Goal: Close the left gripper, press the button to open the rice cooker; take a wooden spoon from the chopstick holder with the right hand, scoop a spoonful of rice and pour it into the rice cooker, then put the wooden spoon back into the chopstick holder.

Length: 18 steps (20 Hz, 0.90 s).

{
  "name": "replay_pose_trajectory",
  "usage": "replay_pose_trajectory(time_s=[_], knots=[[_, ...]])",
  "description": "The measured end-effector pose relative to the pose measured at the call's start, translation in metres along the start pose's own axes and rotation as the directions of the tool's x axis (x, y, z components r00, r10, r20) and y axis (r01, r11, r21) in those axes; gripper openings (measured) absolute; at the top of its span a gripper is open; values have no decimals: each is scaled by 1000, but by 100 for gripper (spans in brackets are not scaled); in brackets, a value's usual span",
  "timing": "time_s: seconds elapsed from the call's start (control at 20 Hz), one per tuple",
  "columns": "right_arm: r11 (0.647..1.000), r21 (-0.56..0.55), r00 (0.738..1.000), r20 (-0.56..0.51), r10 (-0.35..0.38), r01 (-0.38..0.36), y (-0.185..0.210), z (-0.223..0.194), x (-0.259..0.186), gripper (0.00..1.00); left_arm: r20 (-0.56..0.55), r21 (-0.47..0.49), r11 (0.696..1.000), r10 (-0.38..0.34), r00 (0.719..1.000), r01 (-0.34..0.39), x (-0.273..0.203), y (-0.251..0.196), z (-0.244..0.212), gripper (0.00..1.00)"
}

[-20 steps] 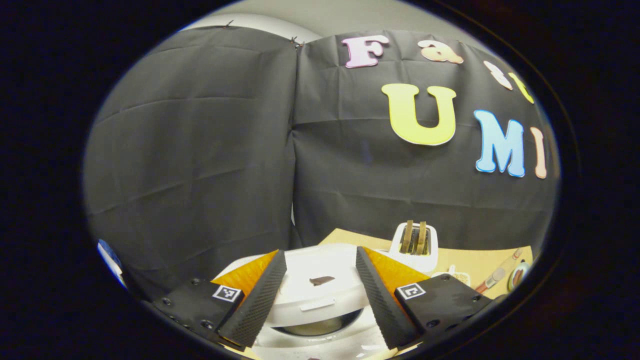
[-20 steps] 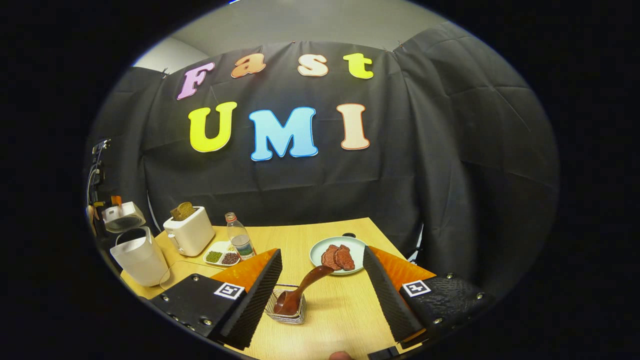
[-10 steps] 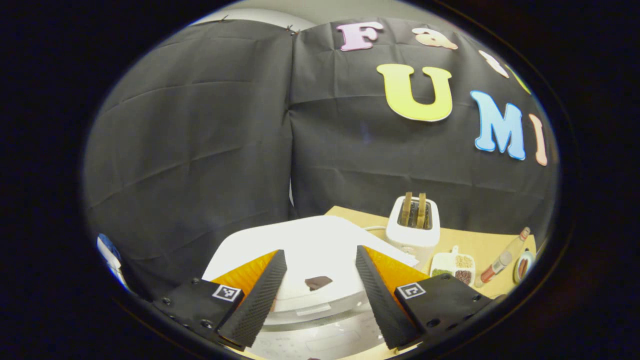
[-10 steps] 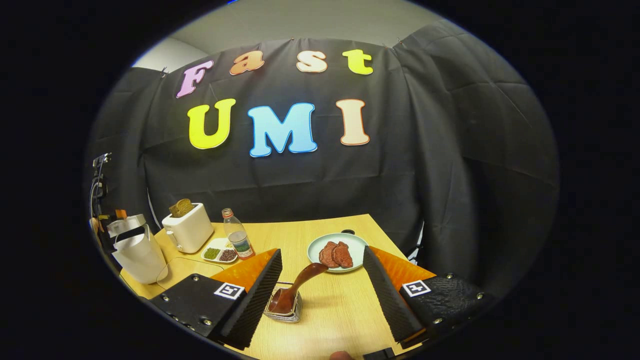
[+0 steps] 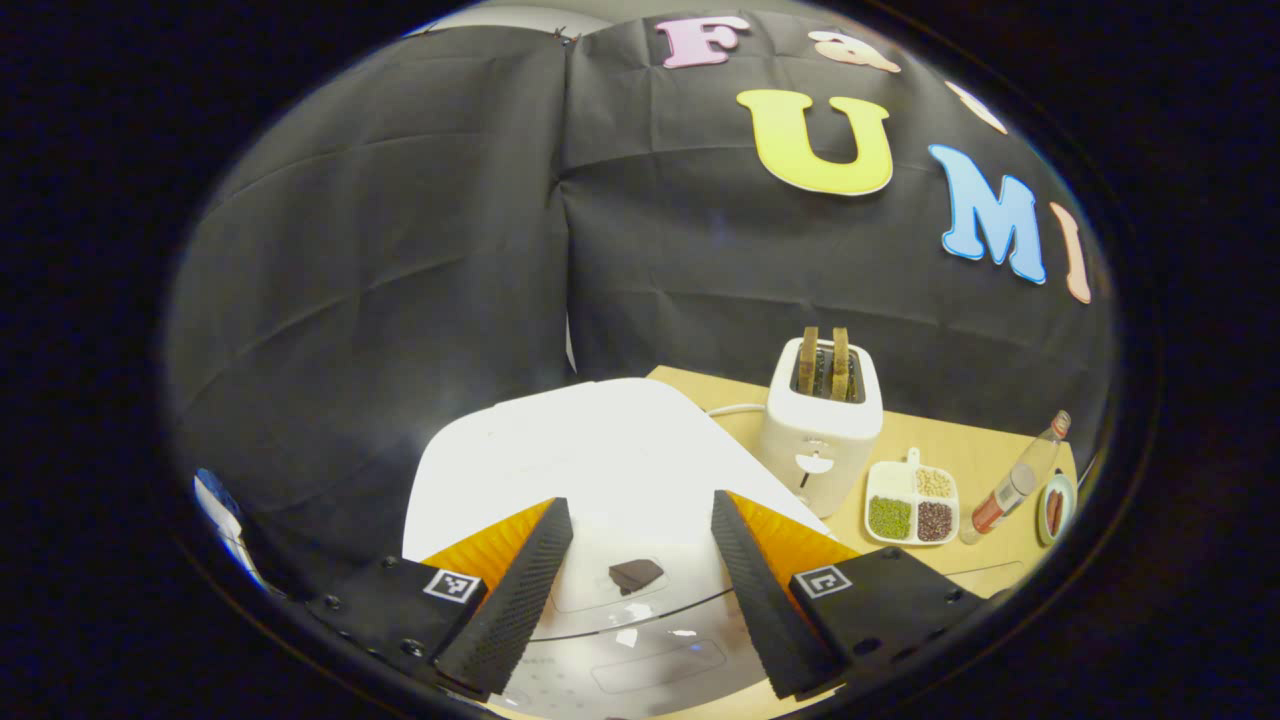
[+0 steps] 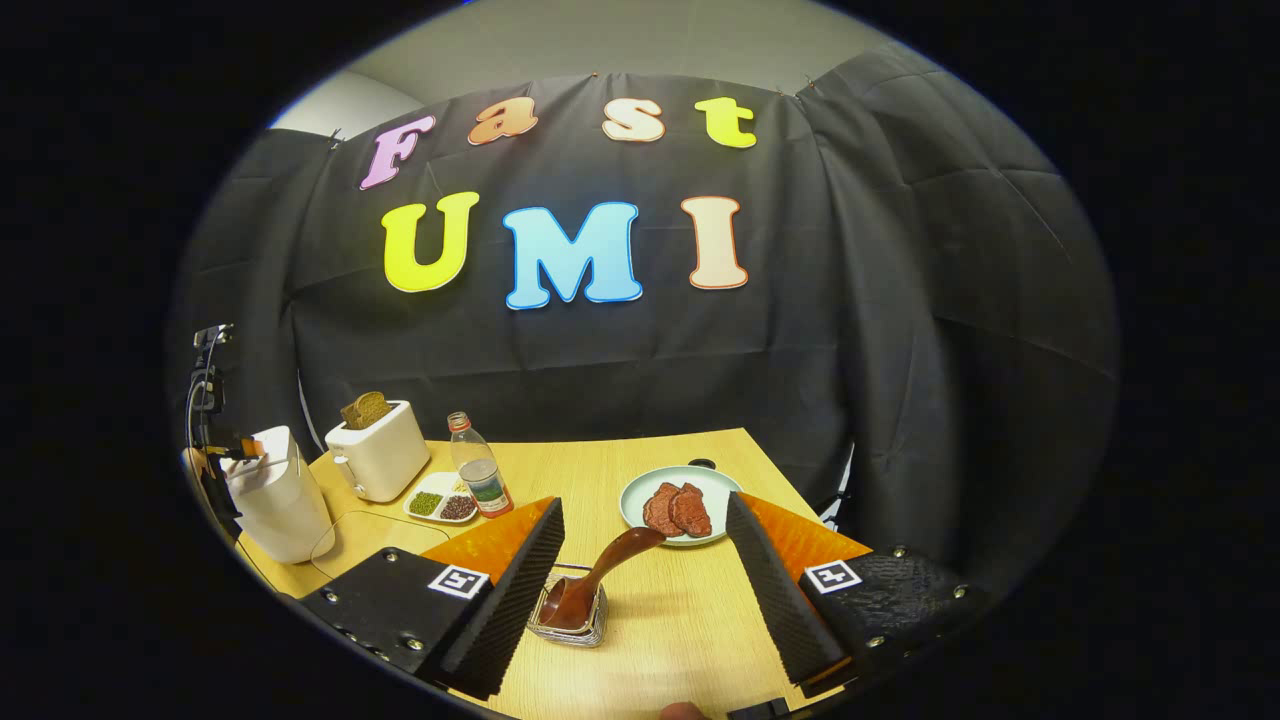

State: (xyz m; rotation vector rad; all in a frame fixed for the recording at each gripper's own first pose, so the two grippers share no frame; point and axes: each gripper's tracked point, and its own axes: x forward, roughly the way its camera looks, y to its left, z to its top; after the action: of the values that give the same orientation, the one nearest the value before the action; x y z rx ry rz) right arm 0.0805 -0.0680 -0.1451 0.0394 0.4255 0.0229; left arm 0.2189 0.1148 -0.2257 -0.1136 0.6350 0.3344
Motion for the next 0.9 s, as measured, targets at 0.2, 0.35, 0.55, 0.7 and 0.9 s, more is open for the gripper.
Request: replay_pose_trajectory(time_s=[0.2,0.35,0.55,0.7,0.9], knots=[[1000,-1,1000,-5,6,-6,7,-2,2,99,-11,-25,1000,-9,1000,9,1,1,-3,99],[1000,16,1000,22,17,-17,20,9,-2,99,17,-11,1000,-7,1000,7,-1,0,-1,99],[998,-26,997,50,62,-61,43,21,-8,99,48,9,1000,-25,999,25,-6,-1,2,100],[995,-45,993,71,91,-88,61,27,-14,99,85,19,999,-45,995,44,-14,-5,3,100],[991,-33,986,107,131,-128,80,43,-24,99,229,30,996,-93,969,89,-67,-12,27,98]])
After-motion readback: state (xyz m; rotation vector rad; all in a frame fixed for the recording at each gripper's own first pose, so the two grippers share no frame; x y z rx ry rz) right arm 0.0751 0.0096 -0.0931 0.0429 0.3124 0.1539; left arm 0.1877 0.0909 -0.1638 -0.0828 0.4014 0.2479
